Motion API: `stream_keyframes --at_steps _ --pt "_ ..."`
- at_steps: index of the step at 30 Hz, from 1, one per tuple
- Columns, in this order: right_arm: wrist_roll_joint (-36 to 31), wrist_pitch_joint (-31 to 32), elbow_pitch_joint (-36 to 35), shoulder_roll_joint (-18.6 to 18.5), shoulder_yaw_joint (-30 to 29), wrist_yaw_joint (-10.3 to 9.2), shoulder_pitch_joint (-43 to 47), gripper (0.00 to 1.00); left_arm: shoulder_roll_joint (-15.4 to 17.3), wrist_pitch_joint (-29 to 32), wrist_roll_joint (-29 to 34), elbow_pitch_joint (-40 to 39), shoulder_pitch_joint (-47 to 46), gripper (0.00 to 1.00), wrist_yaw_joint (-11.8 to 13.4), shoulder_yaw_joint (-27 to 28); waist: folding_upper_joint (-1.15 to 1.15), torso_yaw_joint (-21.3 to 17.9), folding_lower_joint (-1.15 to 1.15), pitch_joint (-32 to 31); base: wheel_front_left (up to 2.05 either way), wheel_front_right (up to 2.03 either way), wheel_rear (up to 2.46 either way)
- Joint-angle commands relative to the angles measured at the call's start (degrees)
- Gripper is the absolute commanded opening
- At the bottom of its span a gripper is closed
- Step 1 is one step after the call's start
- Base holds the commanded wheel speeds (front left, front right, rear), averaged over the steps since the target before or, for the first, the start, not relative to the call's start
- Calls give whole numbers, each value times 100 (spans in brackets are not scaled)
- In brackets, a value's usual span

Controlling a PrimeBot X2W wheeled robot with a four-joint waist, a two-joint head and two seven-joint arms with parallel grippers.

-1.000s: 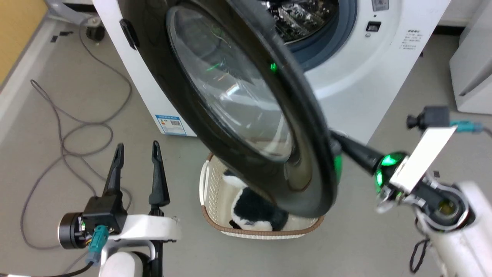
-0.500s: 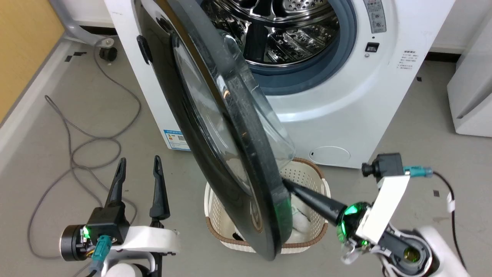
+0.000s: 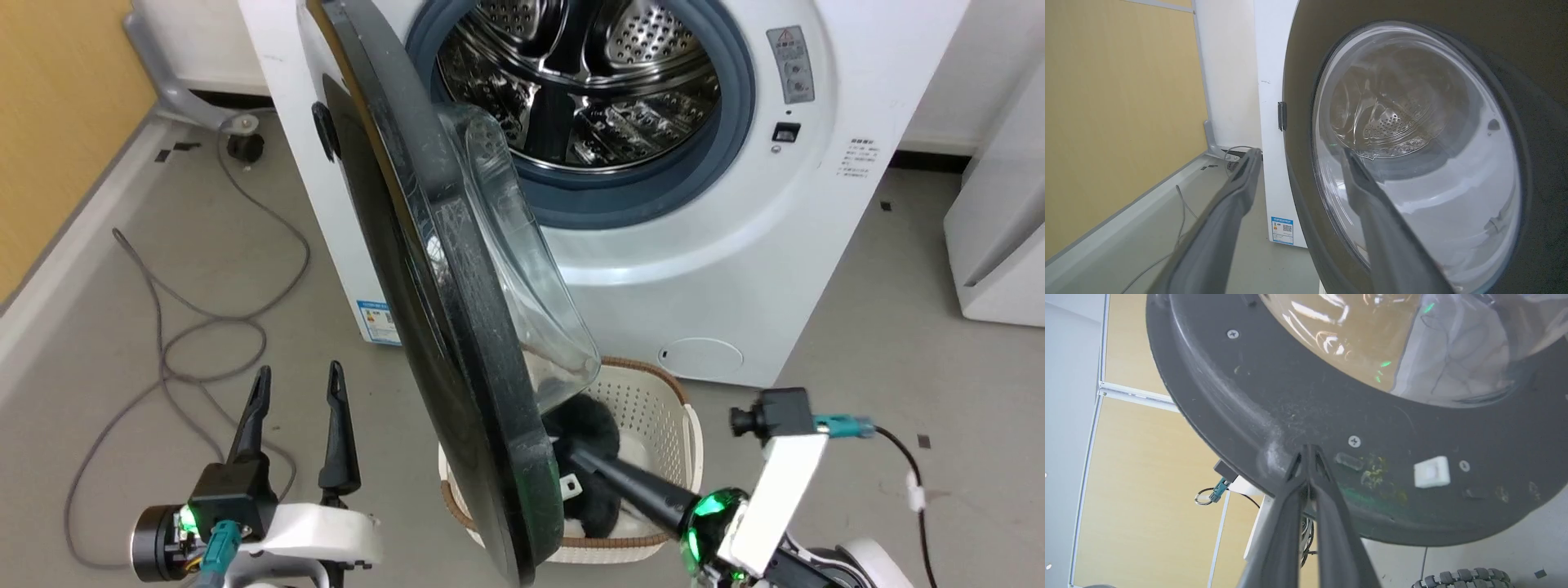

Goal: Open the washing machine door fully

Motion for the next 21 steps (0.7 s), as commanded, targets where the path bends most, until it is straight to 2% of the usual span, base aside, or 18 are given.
stream_keyframes --at_steps 1,8,12,18,21 --pt "-57 -165 -8 46 -80 6 137 0 7 -30 50 27 96 100 -36 18 0 -2 1 -62 0 0 0" --pt "-364 -1222 -159 53 -522 6 342 0 7 -30 55 66 222 100 -51 44 0 -75 1 -221 0 0 0" --pt "-640 -2071 -335 -34 -822 6 415 0 7 -30 76 69 238 100 -65 80 0 -135 1 -274 0 0 0" --pt "-1594 -3709 -361 -404 -1018 6 456 0 7 -30 99 62 280 100 -78 112 0 -241 1 -351 0 0 0" --pt "-2495 -4398 -160 -716 -976 6 480 0 7 -30 106 58 296 100 -80 126 0 -290 1 -386 0 0 0"
